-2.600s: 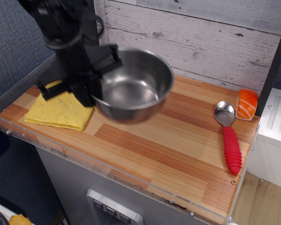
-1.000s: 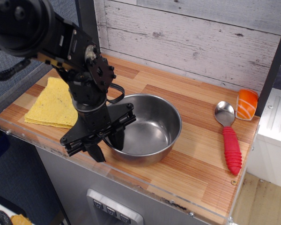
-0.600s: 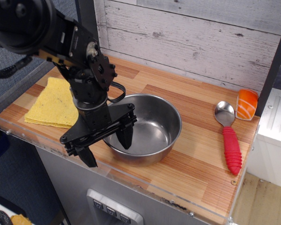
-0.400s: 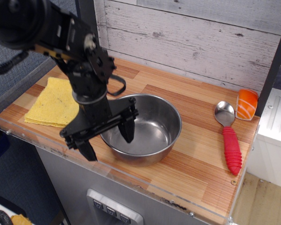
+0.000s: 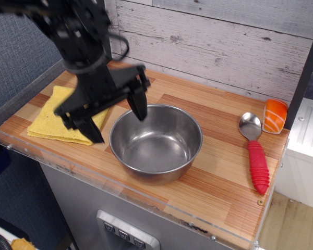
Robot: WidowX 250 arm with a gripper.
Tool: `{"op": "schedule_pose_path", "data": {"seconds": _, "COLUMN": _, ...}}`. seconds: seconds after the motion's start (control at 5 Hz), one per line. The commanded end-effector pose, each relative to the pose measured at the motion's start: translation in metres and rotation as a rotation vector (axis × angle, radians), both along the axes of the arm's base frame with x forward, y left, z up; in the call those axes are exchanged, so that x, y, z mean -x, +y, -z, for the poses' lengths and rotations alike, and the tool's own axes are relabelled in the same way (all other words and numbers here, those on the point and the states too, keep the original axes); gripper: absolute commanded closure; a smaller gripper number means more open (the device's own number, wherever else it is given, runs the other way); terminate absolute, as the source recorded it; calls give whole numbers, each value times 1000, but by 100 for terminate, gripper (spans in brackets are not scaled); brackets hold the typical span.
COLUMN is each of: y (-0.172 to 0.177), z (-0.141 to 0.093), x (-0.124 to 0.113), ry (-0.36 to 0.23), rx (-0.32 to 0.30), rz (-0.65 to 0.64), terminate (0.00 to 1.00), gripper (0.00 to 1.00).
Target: Move the pot from corner to the edge of the table.
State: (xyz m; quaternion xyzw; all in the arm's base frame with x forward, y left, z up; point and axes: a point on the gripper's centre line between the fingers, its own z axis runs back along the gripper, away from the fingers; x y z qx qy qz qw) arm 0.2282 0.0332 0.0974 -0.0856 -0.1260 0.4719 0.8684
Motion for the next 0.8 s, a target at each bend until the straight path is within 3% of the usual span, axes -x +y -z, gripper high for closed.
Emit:
{"op": "schedule_pose_path", "data": {"seconds": 0.0, "y": 21, "z": -54, "x": 17, "ry": -85, "rx": -43, "rz": 3, "terminate": 0, "gripper": 0}}
{"op": "schedule_pose_path", "data": {"seconds": 0.4, "y": 21, "z": -54, "x": 17, "ry": -85, "rx": -43, "rz": 3, "terminate": 0, "gripper": 0}}
{"op": "schedule_pose_path", "data": {"seconds": 0.6, "y": 21, "z": -54, "x": 17, "ry": -85, "rx": -43, "rz": 3, "terminate": 100, "gripper": 0}}
